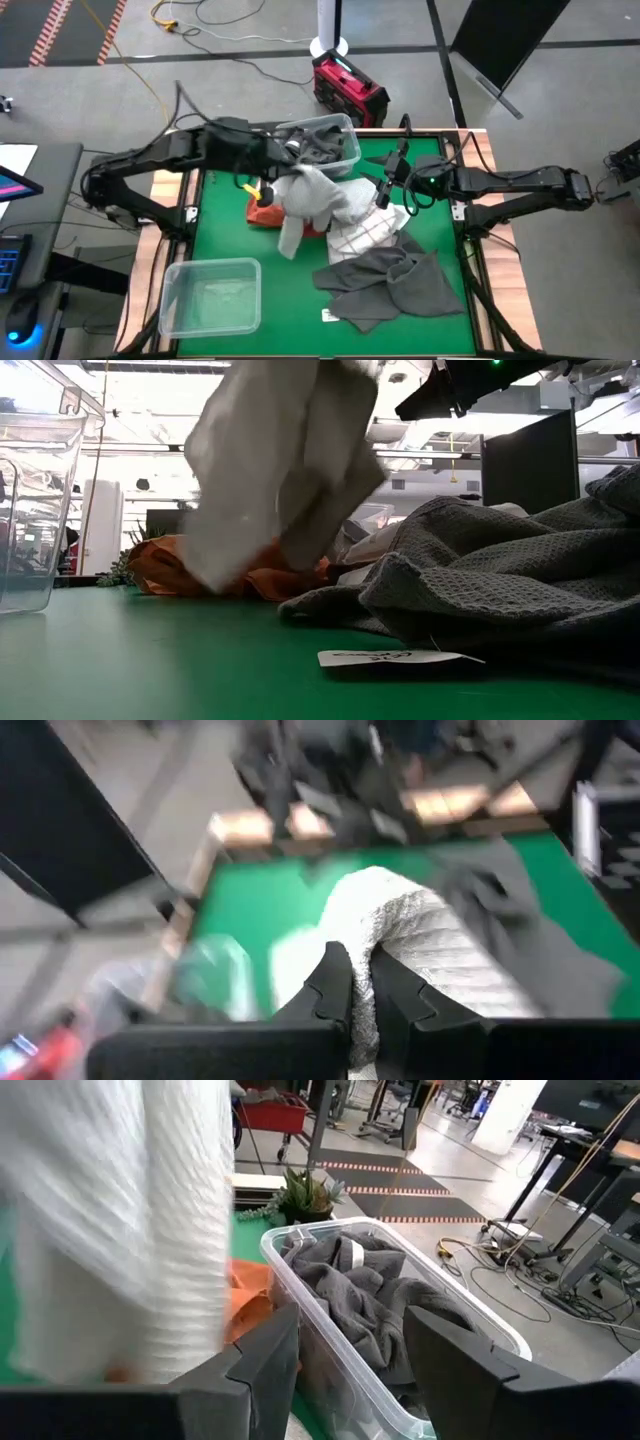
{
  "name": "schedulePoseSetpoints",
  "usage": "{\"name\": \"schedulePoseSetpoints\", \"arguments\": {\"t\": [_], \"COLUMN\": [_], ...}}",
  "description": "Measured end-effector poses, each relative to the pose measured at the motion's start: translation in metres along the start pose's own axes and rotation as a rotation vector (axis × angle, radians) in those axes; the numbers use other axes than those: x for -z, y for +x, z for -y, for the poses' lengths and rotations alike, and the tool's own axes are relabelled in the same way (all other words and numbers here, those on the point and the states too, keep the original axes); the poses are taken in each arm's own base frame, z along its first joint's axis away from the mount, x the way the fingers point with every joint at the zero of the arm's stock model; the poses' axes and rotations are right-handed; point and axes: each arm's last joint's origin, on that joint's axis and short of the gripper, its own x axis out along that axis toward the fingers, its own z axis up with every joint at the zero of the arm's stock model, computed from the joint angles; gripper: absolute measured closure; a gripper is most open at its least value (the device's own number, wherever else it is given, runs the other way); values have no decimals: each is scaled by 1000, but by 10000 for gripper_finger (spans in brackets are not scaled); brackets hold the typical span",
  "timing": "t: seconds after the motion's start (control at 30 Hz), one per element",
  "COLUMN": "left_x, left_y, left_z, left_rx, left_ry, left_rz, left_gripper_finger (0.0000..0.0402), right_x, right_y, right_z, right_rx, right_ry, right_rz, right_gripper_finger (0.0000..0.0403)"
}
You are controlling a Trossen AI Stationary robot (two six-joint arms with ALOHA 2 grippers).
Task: Sort towels by color in basket
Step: Put the top light gray towel into the bottom transparent bin
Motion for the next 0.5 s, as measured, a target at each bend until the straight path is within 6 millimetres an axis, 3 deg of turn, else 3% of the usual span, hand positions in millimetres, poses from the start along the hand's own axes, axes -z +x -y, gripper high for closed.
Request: {"name": "schedulePoseSetpoints", "arguments": {"t": [0.17, 0.3, 0.5], "left_x": [21, 30, 12], "left_y": [27, 43, 35], "left_z": [12, 16, 16], "left_rx": [87, 95, 89], "left_ry": [2, 4, -19], "left_rz": [-233, -326, -278], "left_gripper_finger": [394, 393, 368], "right_x": [-1, -1, -1], "right_y": [0, 0, 0], "right_z": [0, 0, 0], "right_rx": [1, 1, 0], "right_ry": [3, 4, 4], "right_rz": [8, 9, 9], "right_gripper_finger": [188, 188, 188]}}
